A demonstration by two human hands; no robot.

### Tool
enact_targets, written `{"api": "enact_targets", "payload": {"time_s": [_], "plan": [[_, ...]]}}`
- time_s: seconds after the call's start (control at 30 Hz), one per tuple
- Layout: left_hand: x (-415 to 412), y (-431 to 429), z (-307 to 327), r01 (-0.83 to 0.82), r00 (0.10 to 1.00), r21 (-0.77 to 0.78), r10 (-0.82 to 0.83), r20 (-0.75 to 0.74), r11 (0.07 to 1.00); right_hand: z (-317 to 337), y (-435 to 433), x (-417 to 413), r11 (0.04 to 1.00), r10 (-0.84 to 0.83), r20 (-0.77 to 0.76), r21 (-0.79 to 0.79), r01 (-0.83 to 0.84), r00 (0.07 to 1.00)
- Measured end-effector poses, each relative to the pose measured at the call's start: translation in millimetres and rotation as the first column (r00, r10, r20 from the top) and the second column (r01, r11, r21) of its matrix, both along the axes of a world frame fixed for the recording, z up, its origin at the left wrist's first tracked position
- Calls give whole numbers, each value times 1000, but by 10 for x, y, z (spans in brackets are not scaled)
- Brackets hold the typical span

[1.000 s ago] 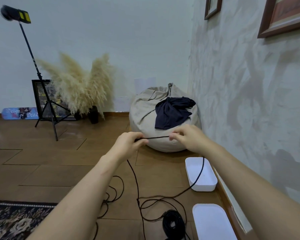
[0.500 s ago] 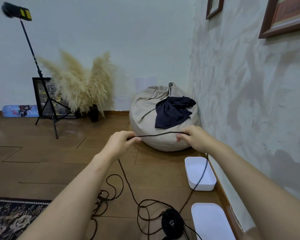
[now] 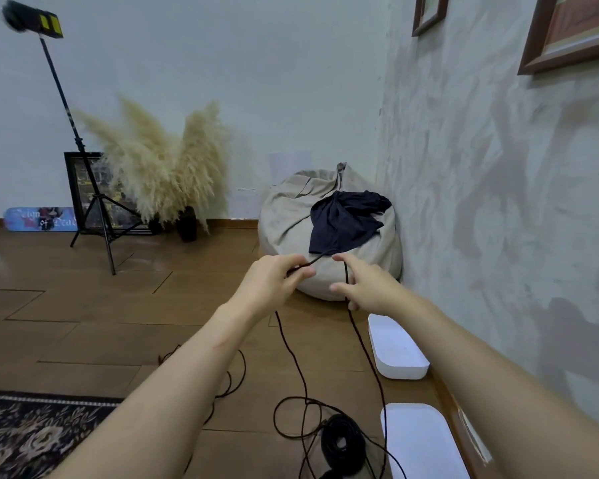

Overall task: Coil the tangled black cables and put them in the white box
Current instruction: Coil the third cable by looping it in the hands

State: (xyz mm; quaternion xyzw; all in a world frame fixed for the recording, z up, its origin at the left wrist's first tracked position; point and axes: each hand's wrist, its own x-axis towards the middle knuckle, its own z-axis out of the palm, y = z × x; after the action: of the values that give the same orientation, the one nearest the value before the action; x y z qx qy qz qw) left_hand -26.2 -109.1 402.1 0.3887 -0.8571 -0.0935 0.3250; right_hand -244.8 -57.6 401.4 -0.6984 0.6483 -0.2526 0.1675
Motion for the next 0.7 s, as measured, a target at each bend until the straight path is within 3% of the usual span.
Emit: {"api": "enact_targets", "payload": {"time_s": [0.07,0.17,0.4,0.6,0.7], "plan": [[-39,38,10,-10,999,-6,10,32,1000,-6,-29,-16,996,-55,-73,-75,49,996],[-53,63,10,-23,998,5,23,56,1000,95,-22,-23,974,-102,-11,-204,97,995],[-89,79,-67,27,993,13,-28,114,1000,77,0,107,992,111,17,-61,-109,994],[243,-107,-83,-89,996,142,87,17,986,82,-33,-130,997,-26,18,-72,27,1000],[330,-126,28,-137,990,118,139,-13,983,154,-49,-338,989,-120,-82,-94,113,989]]}}
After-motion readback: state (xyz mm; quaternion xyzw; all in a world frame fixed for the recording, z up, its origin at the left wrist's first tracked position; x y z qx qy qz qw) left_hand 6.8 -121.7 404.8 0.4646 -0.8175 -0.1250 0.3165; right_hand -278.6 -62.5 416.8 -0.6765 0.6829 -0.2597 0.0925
